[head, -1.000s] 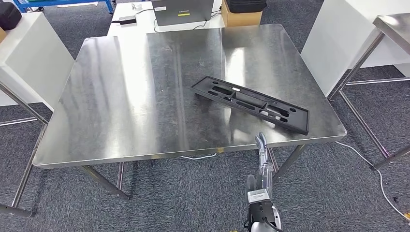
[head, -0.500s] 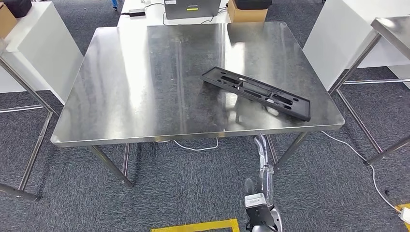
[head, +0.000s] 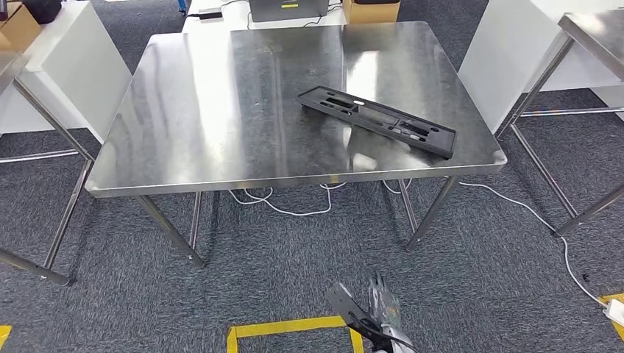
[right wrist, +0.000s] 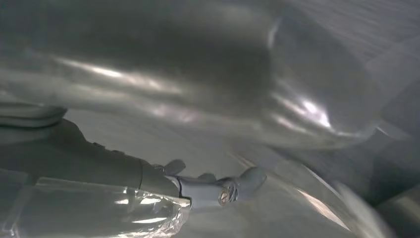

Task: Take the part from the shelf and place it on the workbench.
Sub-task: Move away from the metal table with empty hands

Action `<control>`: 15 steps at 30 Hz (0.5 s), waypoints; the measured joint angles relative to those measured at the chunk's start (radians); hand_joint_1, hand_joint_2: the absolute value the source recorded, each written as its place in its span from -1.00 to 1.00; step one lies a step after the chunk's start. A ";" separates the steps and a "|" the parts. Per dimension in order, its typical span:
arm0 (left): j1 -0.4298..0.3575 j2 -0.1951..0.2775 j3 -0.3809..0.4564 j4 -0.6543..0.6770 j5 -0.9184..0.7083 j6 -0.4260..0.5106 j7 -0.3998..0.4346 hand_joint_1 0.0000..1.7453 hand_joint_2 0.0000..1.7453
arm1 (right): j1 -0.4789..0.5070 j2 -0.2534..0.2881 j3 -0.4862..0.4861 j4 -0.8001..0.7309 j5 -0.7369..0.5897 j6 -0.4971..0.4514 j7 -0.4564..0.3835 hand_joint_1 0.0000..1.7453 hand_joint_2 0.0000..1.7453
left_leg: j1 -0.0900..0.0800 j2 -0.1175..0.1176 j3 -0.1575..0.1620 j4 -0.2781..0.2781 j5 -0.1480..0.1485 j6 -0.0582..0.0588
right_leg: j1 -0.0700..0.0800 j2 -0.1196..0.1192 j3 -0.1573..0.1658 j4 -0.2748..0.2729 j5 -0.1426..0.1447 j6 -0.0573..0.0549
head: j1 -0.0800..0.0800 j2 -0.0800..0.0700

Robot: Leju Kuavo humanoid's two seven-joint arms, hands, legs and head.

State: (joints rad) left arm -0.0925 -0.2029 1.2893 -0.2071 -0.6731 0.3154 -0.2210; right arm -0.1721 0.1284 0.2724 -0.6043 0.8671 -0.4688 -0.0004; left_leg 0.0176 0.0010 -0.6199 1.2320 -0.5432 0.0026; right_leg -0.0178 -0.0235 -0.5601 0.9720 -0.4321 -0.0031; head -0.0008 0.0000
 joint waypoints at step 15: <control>0.005 0.000 -0.019 -0.001 -0.037 0.040 0.046 -1.00 -1.00 | 0.058 -0.014 -0.174 0.349 -0.126 0.107 0.193 -1.00 -1.00 | -0.010 0.013 0.039 -0.267 0.122 0.059 | 0.001 0.016 -0.072 0.304 -0.128 0.052 | 0.010 0.000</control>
State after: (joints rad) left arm -0.0870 -0.2029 1.2705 -0.2083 -0.7098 0.3555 -0.1750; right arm -0.1142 0.1143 0.0981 -0.2550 0.7406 -0.3615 0.1926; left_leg 0.0073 0.0139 -0.5807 0.9650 -0.4211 0.0613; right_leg -0.0164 -0.0079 -0.6320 1.2763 -0.5598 0.0484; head 0.0097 0.0000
